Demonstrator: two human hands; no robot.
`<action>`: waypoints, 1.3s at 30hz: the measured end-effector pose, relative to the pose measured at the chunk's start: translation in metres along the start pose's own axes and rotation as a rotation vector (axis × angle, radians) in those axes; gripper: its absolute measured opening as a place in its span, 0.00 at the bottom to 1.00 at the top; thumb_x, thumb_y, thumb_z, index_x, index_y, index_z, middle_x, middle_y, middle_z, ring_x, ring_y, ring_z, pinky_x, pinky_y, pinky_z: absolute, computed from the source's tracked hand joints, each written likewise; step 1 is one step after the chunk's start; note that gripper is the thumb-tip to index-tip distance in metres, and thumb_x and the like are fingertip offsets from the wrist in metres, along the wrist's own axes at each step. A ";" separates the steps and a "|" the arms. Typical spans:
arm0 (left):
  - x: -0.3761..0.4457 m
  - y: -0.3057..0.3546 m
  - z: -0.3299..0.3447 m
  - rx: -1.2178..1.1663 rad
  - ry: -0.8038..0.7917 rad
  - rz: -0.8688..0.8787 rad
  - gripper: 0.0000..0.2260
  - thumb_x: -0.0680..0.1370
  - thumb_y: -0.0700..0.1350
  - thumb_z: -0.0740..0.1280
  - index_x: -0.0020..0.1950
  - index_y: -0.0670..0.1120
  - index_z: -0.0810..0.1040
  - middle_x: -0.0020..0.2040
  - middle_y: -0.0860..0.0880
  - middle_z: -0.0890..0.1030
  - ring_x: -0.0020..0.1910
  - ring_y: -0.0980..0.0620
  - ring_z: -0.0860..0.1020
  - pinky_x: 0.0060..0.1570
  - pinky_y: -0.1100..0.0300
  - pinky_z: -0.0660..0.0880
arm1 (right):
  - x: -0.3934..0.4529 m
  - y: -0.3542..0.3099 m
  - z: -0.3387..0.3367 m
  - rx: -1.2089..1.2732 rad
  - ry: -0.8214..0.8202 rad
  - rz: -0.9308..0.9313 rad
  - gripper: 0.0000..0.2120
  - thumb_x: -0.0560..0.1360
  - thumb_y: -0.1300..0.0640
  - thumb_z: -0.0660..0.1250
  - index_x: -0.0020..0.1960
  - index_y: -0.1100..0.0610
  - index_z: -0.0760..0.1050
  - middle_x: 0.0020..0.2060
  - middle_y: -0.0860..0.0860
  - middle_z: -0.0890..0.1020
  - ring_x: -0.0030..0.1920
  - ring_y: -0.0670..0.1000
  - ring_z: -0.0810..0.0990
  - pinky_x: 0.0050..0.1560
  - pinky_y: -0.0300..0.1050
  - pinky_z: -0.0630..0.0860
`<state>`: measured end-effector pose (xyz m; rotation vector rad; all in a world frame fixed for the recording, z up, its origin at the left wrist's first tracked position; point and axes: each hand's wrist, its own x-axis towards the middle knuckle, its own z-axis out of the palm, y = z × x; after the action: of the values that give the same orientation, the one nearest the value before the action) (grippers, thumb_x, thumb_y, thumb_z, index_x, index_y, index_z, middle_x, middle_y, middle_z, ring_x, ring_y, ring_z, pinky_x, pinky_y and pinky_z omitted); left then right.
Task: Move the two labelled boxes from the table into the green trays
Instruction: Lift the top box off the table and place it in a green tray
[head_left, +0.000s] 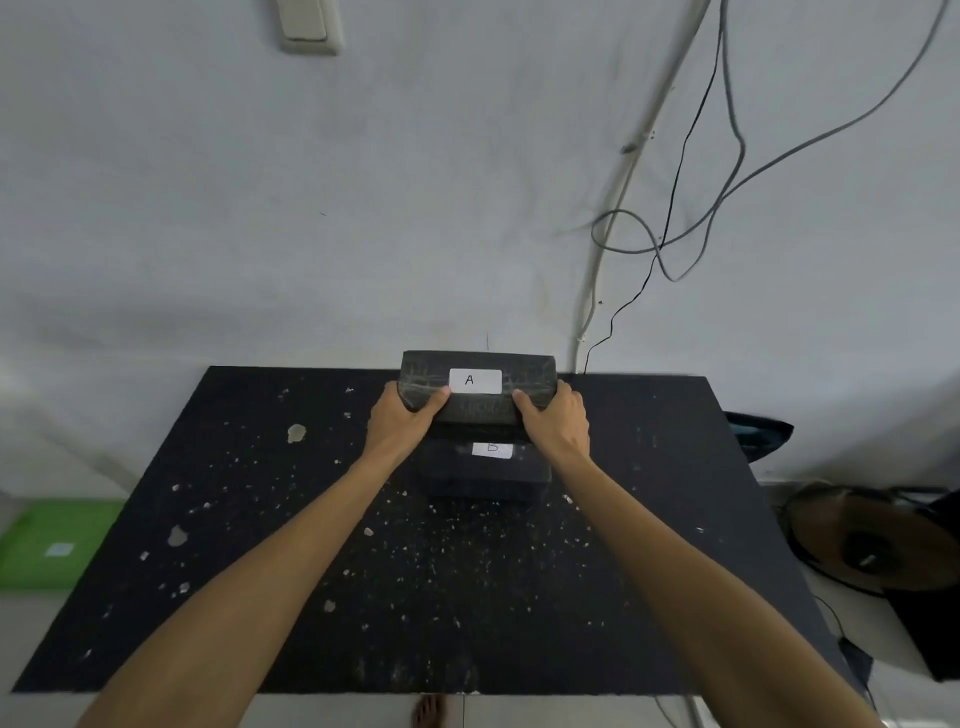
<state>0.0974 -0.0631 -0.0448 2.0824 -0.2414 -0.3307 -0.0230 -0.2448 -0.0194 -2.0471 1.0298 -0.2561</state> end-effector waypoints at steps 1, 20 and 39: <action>-0.004 0.006 -0.008 -0.012 0.037 0.020 0.35 0.67 0.69 0.71 0.64 0.47 0.72 0.57 0.50 0.78 0.55 0.51 0.77 0.55 0.55 0.76 | -0.005 -0.009 -0.004 0.011 0.010 -0.029 0.38 0.74 0.36 0.67 0.75 0.58 0.65 0.67 0.56 0.73 0.65 0.59 0.76 0.61 0.56 0.75; -0.108 0.007 -0.232 -0.059 0.631 0.164 0.36 0.67 0.67 0.73 0.68 0.51 0.68 0.59 0.54 0.77 0.56 0.55 0.77 0.54 0.59 0.76 | -0.130 -0.179 0.064 0.268 -0.105 -0.494 0.37 0.70 0.36 0.71 0.71 0.53 0.65 0.61 0.49 0.79 0.60 0.52 0.80 0.59 0.55 0.80; -0.109 -0.179 -0.464 -0.056 0.636 -0.118 0.29 0.69 0.68 0.70 0.60 0.50 0.73 0.53 0.52 0.80 0.52 0.51 0.80 0.53 0.50 0.79 | -0.238 -0.302 0.305 0.161 -0.545 -0.424 0.36 0.73 0.39 0.72 0.73 0.58 0.67 0.63 0.53 0.78 0.53 0.49 0.77 0.53 0.45 0.76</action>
<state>0.1541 0.4355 0.0413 2.0397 0.2691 0.2596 0.1494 0.2095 0.0456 -2.0056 0.2342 0.0114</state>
